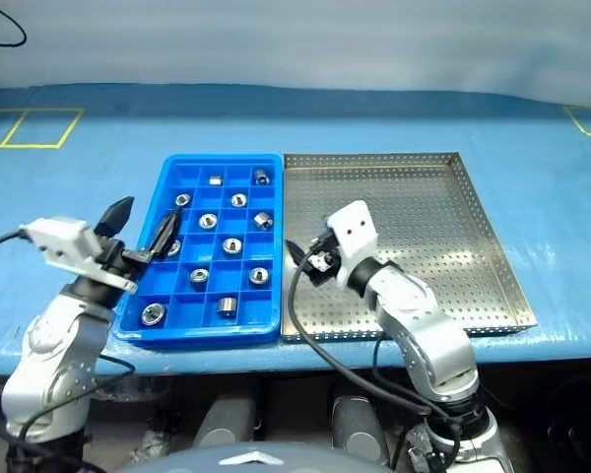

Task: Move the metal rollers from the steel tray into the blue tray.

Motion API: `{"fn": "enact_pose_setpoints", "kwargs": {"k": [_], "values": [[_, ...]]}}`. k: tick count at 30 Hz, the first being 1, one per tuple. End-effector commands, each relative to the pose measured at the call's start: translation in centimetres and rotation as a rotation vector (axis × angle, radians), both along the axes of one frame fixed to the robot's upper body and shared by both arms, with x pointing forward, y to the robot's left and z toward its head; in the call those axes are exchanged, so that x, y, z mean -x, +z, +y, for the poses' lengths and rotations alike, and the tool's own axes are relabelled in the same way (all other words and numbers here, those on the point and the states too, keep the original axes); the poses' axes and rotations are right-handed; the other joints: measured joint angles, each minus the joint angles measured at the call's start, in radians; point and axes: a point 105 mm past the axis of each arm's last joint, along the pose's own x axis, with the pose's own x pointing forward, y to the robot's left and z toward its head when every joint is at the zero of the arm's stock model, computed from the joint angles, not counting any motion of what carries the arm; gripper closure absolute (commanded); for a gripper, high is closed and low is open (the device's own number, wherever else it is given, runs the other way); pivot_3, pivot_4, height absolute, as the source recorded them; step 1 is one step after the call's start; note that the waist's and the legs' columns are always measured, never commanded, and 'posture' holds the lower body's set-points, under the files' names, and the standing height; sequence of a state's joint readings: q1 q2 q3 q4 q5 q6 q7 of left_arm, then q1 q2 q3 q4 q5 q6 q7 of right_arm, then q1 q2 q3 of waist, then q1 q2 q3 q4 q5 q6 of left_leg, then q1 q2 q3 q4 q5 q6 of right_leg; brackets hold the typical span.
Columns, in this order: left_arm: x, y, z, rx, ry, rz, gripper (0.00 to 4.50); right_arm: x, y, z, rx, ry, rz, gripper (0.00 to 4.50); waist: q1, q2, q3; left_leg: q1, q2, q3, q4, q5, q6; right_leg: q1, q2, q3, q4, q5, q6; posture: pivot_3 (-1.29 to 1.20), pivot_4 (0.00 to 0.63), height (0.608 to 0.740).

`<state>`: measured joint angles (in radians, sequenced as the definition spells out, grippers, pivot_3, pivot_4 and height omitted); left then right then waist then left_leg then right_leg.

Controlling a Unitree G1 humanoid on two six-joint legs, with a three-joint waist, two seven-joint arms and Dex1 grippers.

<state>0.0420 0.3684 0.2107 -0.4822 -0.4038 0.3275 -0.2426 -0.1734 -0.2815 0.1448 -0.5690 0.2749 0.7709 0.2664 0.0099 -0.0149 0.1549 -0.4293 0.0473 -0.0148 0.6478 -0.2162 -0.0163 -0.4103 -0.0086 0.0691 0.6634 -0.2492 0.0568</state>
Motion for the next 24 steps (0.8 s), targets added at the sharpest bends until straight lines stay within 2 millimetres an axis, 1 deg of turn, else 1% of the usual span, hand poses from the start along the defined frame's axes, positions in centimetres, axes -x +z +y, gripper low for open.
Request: {"fn": "enact_pose_setpoints", "kwargs": {"k": [1,3,7,9,14,21,24], "values": [[-1.6,-0.6,0.2,-0.091,0.048,0.032,0.00,-0.6,-0.1,-2.5,0.052,-0.104,-0.052,0.07,-0.012,0.000,0.000,0.000,0.000,0.000,0.000,0.000,0.000,0.000,0.000,0.000,0.000,0.000,0.000,0.00,0.150,0.740],[-2.0,-0.8,-0.7,-0.077,-0.015,0.034,0.00,-0.7,-1.0,-3.9,0.063,-0.163,-0.043,0.07,-0.020,-0.001,0.000,0.000,0.000,0.000,0.000,0.000,0.000,0.000,0.000,0.000,0.000,0.001,0.001,0.00,0.150,0.740],[-2.3,-1.8,-1.4,-0.068,-0.047,0.065,0.00,-0.4,-2.1,-5.1,0.055,-0.242,-0.029,0.07,-0.036,0.000,0.000,-0.001,0.000,0.000,-0.001,0.000,0.000,-0.001,0.000,0.001,0.000,0.003,0.002,-0.02,0.150,0.740],[-2.2,-2.2,-1.4,-0.047,-0.048,0.078,0.00,-0.2,-2.5,-5.2,0.063,-0.256,-0.026,0.07,-0.041,0.000,0.000,0.000,0.000,0.000,-0.002,0.000,0.000,-0.001,0.000,0.001,0.000,0.003,0.002,-0.03,0.150,0.740],[-1.7,-3.1,-1.8,-0.029,-0.061,0.107,0.00,0.2,-2.5,-5.0,0.063,-0.262,-0.026,0.07,-0.048,0.000,0.000,0.000,0.000,0.001,0.000,0.000,0.000,-0.001,0.000,0.001,0.001,0.003,0.002,-0.03,0.150,0.740],[-1.3,-3.4,-1.6,-0.028,-0.029,0.113,0.00,0.3,-2.8,-5.1,0.068,-0.275,-0.013,0.07,-0.047,0.000,0.000,0.000,0.000,0.001,0.001,0.000,0.000,0.000,0.000,0.002,0.001,0.003,0.003,-0.02,0.150,0.740],[-1.2,-3.3,-1.4,-0.014,0.011,0.102,0.00,0.3,-3.2,-5.2,0.084,-0.291,0.004,0.07,-0.046,0.000,0.000,0.000,0.000,0.001,0.001,0.000,0.000,0.000,0.000,0.002,0.001,0.003,0.003,-0.02,0.150,0.740]]}}
